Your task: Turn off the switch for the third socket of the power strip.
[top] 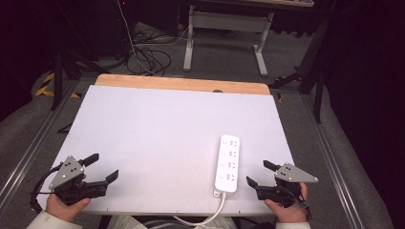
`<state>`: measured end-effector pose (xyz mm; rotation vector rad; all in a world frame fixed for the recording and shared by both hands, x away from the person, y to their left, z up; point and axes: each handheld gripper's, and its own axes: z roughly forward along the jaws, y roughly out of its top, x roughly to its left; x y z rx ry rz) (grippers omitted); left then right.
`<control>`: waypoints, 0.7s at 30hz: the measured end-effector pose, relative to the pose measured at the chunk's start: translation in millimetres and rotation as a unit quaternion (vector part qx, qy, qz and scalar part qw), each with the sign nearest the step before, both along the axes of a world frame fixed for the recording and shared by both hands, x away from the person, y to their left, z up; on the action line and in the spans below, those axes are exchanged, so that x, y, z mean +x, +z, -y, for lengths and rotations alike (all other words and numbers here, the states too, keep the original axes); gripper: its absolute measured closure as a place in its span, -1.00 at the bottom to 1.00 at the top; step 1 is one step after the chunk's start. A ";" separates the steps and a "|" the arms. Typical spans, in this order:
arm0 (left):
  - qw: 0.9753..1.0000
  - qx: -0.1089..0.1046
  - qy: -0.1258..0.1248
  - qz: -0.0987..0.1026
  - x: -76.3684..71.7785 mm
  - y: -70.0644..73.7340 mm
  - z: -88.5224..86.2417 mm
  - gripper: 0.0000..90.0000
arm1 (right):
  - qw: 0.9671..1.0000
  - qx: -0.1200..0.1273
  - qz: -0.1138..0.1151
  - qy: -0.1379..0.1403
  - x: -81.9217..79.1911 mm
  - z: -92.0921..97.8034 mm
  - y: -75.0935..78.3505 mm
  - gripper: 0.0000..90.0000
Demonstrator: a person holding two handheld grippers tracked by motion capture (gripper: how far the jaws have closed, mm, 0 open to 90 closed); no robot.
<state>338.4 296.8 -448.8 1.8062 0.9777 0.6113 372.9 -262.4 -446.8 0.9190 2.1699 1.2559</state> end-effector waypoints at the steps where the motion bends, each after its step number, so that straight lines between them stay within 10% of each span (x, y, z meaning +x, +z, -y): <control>1: 1.000 0.000 0.001 0.002 -0.1 0.0 0.1 -0.69 | 1.000 -0.001 0.000 0.001 0.0 -0.1 0.0 -0.60; 21: 1.000 0.020 0.004 0.007 -3.1 2.2 5.2 -0.71 | 1.000 -0.013 0.014 0.007 -0.6 -1.7 2.1 -0.50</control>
